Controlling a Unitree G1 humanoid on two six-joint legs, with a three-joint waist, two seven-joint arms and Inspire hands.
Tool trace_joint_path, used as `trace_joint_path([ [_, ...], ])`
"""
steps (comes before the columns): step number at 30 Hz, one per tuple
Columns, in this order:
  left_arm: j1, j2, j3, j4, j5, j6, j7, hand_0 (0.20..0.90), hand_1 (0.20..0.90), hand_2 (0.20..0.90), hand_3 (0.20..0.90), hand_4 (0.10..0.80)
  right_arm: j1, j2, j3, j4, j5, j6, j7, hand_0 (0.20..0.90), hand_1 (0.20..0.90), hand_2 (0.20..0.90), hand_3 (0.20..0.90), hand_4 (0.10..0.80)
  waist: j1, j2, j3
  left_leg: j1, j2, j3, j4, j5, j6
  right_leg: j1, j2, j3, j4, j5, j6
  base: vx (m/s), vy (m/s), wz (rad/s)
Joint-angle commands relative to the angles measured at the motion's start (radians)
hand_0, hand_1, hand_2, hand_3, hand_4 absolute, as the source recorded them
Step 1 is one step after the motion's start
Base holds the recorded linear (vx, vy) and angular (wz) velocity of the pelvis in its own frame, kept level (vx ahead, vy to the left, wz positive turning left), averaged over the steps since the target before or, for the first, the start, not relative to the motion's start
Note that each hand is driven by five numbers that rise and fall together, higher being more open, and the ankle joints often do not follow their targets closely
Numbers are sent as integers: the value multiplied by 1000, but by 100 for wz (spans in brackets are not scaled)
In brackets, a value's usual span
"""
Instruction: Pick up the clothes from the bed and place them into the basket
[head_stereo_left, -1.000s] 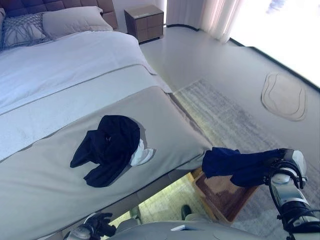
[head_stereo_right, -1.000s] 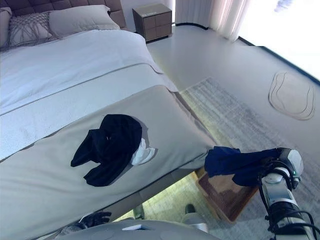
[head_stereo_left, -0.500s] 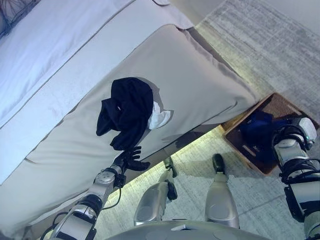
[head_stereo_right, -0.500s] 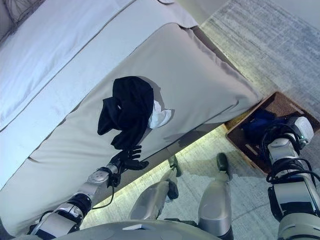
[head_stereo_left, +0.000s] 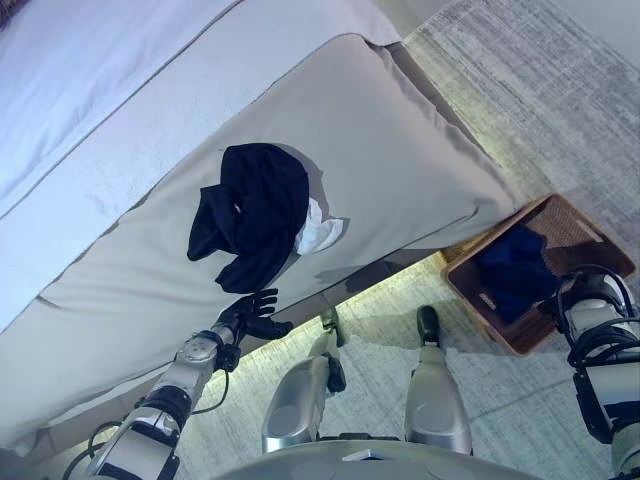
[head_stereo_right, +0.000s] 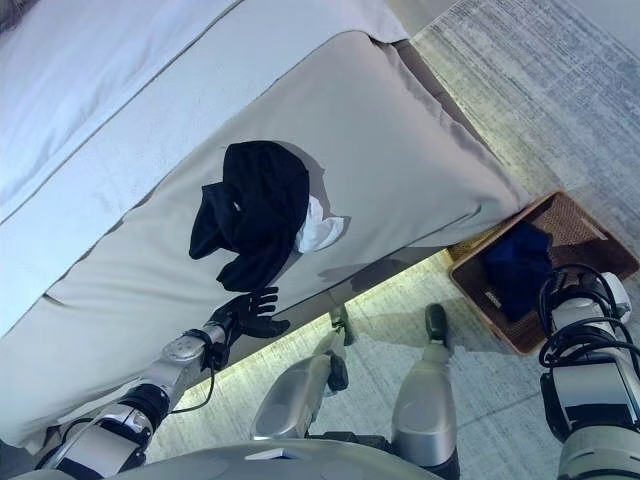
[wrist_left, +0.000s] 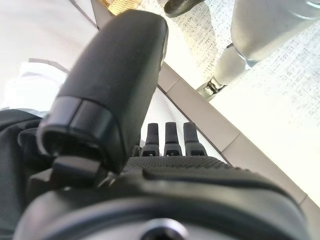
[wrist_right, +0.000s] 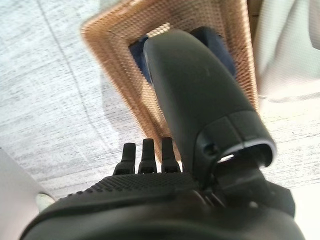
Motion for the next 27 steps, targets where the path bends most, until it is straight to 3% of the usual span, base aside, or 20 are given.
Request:
trace_joint_path([
  [1, 5, 64, 35, 17, 8, 3, 7, 900, 900, 900, 900, 800, 30, -66, 6, -70, 5, -58, -63, 900, 900, 900, 900, 800, 26, -108, -81, 112, -33, 45, 1, -216, 0, -91, 30, -79, 42, 11, -47, 36, 17, 5],
  [9, 99, 13, 84, 29, -7, 6, 57, 900, 900, 900, 900, 800, 101, -37, 12, -568, -115, -105, -81, 900, 900, 900, 900, 800, 33, -159, -120, 147, -38, 35, 1, -229, 5, -35, 30, -95, 44, 0, -45, 107, 114, 5],
  [14, 139, -42, 122, 101, -3, -14, 70, 900, 900, 900, 900, 800, 107, 28, 62, -840, -247, -164, 40, 900, 900, 900, 900, 800, 69, -195, -152, 171, -60, -8, 1, -240, 21, 11, 18, -120, 56, -23, -45, 138, 209, 17],
  [21, 157, -66, 98, 159, 12, -20, 75, 900, 900, 900, 900, 800, -17, 83, 219, -827, -342, -192, 124, 900, 900, 900, 900, 800, 195, -226, -162, 157, -95, -119, 41, -250, 54, 46, -17, -186, 102, -50, -43, 153, 200, 50],
  [23, 155, -64, 91, 164, 0, -21, 77, 900, 900, 900, 900, 800, -50, 89, 250, -797, -354, -191, 121, 900, 900, 900, 900, 800, 220, -229, -155, 145, -101, -137, 60, -253, 60, 48, -25, -202, 118, -53, -42, 84, 143, 57],
  [27, 143, -30, 73, 165, -21, -22, 80, 900, 900, 900, 900, 800, -221, 140, 353, -637, -373, -171, 67, 900, 900, 900, 900, 800, 327, -242, -112, 93, -115, -204, 113, -253, 83, 48, -56, -268, 198, -69, -43, 84, 99, 58],
])
